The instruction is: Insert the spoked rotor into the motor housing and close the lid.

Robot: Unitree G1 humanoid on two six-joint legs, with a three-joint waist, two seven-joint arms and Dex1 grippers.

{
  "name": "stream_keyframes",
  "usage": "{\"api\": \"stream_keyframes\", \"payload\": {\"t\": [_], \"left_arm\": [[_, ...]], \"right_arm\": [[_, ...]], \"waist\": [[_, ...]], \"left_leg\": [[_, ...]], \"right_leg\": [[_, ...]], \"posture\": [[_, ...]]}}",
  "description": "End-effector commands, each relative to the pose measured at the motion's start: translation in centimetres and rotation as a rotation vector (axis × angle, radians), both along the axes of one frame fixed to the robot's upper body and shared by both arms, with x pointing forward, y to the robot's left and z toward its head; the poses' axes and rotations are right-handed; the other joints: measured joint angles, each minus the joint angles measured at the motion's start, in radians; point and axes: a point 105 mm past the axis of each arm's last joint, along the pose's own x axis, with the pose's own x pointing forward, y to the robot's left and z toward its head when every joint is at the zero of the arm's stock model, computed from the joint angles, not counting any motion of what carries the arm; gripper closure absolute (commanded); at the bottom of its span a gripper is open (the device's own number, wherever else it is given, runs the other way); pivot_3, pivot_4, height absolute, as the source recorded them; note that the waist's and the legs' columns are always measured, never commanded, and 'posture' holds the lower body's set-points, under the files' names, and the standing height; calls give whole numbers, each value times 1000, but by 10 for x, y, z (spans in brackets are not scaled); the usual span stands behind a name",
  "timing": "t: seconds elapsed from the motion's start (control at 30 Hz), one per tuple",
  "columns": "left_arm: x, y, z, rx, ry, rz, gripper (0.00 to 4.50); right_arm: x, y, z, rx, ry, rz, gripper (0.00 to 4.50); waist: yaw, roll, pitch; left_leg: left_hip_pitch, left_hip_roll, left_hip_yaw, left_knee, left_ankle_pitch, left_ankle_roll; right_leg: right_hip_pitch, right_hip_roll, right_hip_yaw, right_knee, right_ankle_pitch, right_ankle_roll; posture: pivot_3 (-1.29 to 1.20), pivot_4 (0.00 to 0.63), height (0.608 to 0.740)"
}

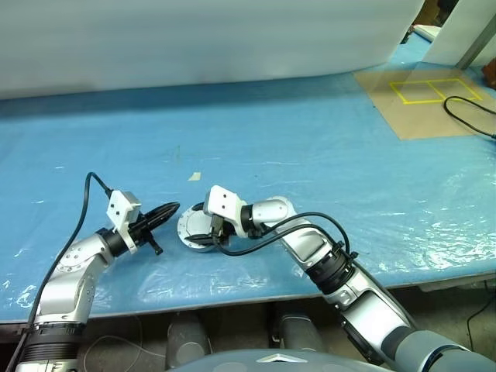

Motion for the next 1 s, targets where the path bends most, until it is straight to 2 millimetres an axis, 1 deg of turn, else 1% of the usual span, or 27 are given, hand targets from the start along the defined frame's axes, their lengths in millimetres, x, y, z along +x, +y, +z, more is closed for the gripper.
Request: {"api": "stream_keyframes", "payload": {"t": [0.03, 0.1, 0.17, 0.33, 0.4, 0.6, 0.7, 0.87, 1.0], "left_arm": [[-12, 7, 25, 20, -98, -17, 4500], [-19, 10, 29, 24, -101, -20, 4500], [-31, 12, 31, 40, -93, -38, 4500], [-53, 16, 26, 73, -48, -66, 4500], [-58, 16, 25, 84, -39, -68, 4500], [-58, 19, 23, 118, -67, -24, 4500], [-58, 16, 19, 112, -63, -27, 4500], [-56, 24, 9, 110, -50, -6, 4500], [-56, 30, 2, 108, -50, 1, 4500]], "right_arm": [[-8, 1, -8, -9, 49, 34, 1353], [-8, 0, -10, -13, 49, 36, 1353], [-7, 0, -11, -19, 43, 39, 1353], [-6, 0, -13, -29, 43, 54, 1353], [-6, 1, -14, -31, 49, 62, 1353], [-2, 2, -16, -31, 58, 53, 1353], [0, 3, -19, -33, 112, 23, 1353], [-2, 4, -17, -33, 80, 44, 1353], [0, 2, -22, -63, 101, 16, 1353]], "waist": [[-1, 0, 0], [-1, 0, 0], [-1, 0, 0], [-2, 0, 0], [-2, 0, 0], [-3, 0, 0], [-11, 0, 0], [-19, 0, 0], [-19, 0, 0]], "left_leg": [[0, 0, 0, 0, 0, 0], [0, 0, 0, -1, 0, 0], [0, 0, 0, -1, 0, 0], [0, 0, 1, -1, 0, 0], [1, 0, 1, -1, 0, 0], [2, 0, 2, -1, 0, 0], [2, 0, 2, -1, 0, 0], [2, 0, 2, -1, 0, 0], [2, 0, 2, -1, 0, 0]], "right_leg": [[0, 0, 0, 0, 0, 0], [0, 0, 0, 0, 0, 0], [0, 0, 0, 0, 0, 0], [0, 0, 0, -1, 0, 0], [0, 0, 0, -1, 0, 0], [0, 0, 1, -1, 0, 0], [0, 0, 1, -1, 0, 0], [0, 0, 1, -1, 0, 0], [0, 0, 1, -1, 0, 0]], "posture": [[0, 150, 740], [0, 150, 740], [0, 150, 740], [0, 150, 740], [0, 150, 740], [0, 150, 740], [0, 150, 740], [0, 150, 740], [0, 150, 740]]}}
